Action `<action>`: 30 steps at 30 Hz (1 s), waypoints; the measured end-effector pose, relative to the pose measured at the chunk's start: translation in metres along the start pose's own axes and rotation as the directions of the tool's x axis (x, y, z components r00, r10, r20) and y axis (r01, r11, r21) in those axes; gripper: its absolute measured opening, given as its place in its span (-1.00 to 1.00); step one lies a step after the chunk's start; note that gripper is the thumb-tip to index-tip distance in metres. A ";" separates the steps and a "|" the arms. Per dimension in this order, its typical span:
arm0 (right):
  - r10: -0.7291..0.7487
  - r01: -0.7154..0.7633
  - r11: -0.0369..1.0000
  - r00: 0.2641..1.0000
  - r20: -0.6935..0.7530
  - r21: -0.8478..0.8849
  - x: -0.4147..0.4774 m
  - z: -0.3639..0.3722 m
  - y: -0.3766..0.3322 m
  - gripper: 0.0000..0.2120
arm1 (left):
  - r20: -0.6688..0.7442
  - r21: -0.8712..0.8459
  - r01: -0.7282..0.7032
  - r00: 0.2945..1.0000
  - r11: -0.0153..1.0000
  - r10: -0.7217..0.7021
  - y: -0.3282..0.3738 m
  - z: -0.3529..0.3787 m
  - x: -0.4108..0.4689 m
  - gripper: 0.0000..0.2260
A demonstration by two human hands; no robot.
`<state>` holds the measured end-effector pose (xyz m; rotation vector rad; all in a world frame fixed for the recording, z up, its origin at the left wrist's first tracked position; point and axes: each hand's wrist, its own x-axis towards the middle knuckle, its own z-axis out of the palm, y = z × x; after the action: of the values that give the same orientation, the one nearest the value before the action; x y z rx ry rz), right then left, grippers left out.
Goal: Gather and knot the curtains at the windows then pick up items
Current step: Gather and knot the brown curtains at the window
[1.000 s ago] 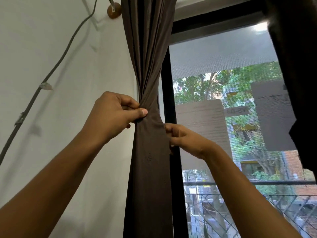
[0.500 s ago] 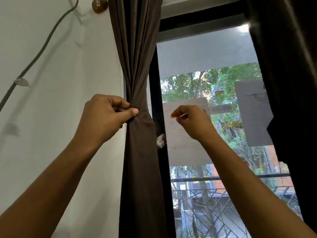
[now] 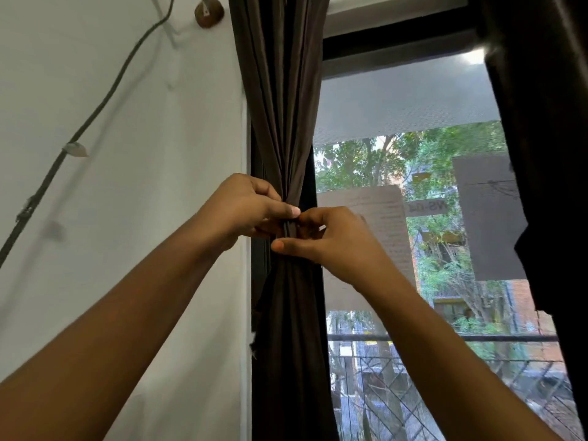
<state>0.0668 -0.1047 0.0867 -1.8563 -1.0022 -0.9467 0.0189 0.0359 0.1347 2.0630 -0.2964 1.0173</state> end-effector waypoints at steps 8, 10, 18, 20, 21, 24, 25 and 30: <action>-0.046 0.023 0.992 0.981 -0.187 -0.126 0.004 0.006 0.010 -0.79 | 0.141 -0.254 0.057 0.990 0.965 -0.021 -0.010 -0.005 -0.003 -0.81; -0.053 0.030 0.993 0.978 -0.201 -0.113 0.006 0.006 0.013 -0.83 | 0.020 -0.273 -0.009 1.000 0.962 0.015 -0.025 -0.006 -0.011 -0.81; -0.016 0.029 0.996 0.986 -0.164 0.080 0.008 0.010 0.028 -0.88 | -0.162 0.005 -0.117 0.980 0.993 0.116 -0.072 0.025 -0.082 -0.63; -0.015 0.032 0.995 0.985 -0.173 0.095 0.008 0.009 0.028 -0.89 | -0.168 0.050 -0.129 0.976 0.990 0.136 -0.072 0.031 -0.083 -0.72; -0.015 0.034 0.994 0.983 -0.181 0.102 0.009 0.010 0.029 -0.88 | -0.188 0.061 -0.144 0.970 0.988 0.153 -0.073 0.032 -0.080 -0.80; -0.003 0.029 0.991 0.982 -0.189 0.133 0.009 0.012 0.029 -0.88 | -0.236 0.064 -0.169 0.955 0.984 0.179 -0.079 0.027 -0.071 -0.82; 0.001 0.026 0.990 0.982 -0.190 0.141 0.009 0.012 0.030 -0.88 | -0.232 0.024 -0.160 0.959 0.987 0.161 -0.080 0.024 -0.069 -0.85; 0.023 0.013 0.983 0.982 -0.189 0.184 0.007 0.013 0.028 -0.92 | -0.305 -0.074 -0.107 0.949 0.992 0.079 -0.091 0.003 -0.052 -0.92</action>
<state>0.0976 -0.1013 0.0797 -1.5822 -0.9345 -0.9746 0.0339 0.0862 0.0438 1.7953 -0.2767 1.3341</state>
